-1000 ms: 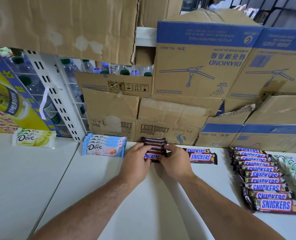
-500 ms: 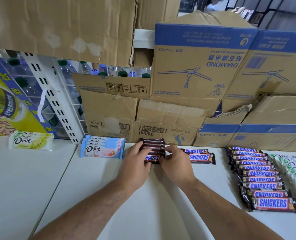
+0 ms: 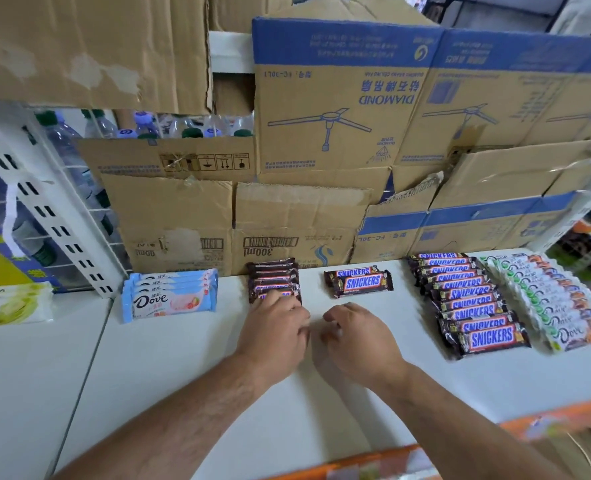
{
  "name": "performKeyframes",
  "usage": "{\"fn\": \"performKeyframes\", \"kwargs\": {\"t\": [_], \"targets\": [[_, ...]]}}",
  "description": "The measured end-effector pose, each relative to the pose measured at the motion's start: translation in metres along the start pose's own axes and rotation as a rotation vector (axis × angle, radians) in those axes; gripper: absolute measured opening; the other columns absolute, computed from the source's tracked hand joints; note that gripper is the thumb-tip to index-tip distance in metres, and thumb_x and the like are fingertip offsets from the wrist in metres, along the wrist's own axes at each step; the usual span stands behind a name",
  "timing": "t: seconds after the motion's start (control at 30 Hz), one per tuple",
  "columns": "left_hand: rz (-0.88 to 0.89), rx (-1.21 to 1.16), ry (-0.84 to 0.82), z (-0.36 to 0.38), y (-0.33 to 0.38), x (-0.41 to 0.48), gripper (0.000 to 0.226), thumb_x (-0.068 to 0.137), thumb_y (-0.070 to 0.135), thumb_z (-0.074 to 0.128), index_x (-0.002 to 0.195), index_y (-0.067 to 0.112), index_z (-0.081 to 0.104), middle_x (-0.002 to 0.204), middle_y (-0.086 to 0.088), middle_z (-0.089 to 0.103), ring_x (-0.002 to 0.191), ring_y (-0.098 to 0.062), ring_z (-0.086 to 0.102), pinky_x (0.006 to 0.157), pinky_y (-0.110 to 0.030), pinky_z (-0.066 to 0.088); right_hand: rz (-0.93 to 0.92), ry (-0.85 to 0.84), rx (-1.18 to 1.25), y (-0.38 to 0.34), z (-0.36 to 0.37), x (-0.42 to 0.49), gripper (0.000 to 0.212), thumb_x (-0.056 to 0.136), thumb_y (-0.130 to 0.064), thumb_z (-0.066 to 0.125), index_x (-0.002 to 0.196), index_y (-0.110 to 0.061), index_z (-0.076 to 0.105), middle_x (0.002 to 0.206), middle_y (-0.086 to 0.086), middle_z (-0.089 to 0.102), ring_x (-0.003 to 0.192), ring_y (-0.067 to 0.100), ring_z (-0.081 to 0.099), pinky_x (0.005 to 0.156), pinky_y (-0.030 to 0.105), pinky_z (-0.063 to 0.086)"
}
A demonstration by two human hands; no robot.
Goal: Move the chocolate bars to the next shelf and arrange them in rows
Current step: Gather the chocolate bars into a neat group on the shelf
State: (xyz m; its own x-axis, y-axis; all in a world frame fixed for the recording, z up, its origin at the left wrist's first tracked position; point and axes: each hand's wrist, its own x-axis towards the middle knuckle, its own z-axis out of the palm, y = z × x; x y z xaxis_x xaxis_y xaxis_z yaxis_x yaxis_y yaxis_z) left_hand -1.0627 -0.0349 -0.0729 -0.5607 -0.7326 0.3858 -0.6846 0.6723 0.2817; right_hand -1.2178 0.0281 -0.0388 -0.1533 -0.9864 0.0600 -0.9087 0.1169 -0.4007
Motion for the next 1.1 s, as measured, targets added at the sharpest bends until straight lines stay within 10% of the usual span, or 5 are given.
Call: {"fn": "performKeyframes", "kwargs": {"t": [0.43, 0.8, 1.1], "targets": [[-0.191, -0.097, -0.165, 0.011, 0.052, 0.041, 0.026, 0.085, 0.028, 0.055, 0.107, 0.02, 0.067, 0.111, 0.002, 0.062, 0.108, -0.02, 0.055, 0.091, -0.031, 0.045, -0.088, 0.088, -0.121, 0.07, -0.038, 0.045, 0.034, 0.081, -0.027, 0.061, 0.113, -0.018, 0.066, 0.11, 0.0, 0.067, 0.106, 0.024, 0.057, 0.082, 0.035, 0.051], [-0.572, -0.049, -0.046, 0.028, 0.09, 0.054, 0.017, 0.084, 0.029, 0.058, 0.098, 0.023, 0.067, 0.099, 0.004, 0.065, 0.096, -0.018, 0.057, 0.08, -0.03, 0.047, -0.301, -0.363, -0.211, 0.099, -0.055, 0.11, 0.033, 0.081, -0.028, 0.056, 0.111, -0.015, 0.055, 0.107, 0.008, 0.064, 0.102, 0.029, 0.059, 0.081, 0.032, 0.049], [-0.756, -0.136, 0.037, 0.028, 0.099, 0.062, 0.065, 0.08, 0.029, 0.07, 0.139, 0.024, 0.042, 0.132, 0.002, 0.05, 0.111, -0.022, 0.056, 0.093, -0.034, 0.046, -0.418, -0.29, -0.078, 0.108, -0.052, 0.099, 0.036, 0.078, -0.017, 0.065, 0.113, -0.016, 0.057, 0.107, 0.003, 0.053, 0.095, 0.023, 0.058, 0.073, 0.028, 0.044]]}}
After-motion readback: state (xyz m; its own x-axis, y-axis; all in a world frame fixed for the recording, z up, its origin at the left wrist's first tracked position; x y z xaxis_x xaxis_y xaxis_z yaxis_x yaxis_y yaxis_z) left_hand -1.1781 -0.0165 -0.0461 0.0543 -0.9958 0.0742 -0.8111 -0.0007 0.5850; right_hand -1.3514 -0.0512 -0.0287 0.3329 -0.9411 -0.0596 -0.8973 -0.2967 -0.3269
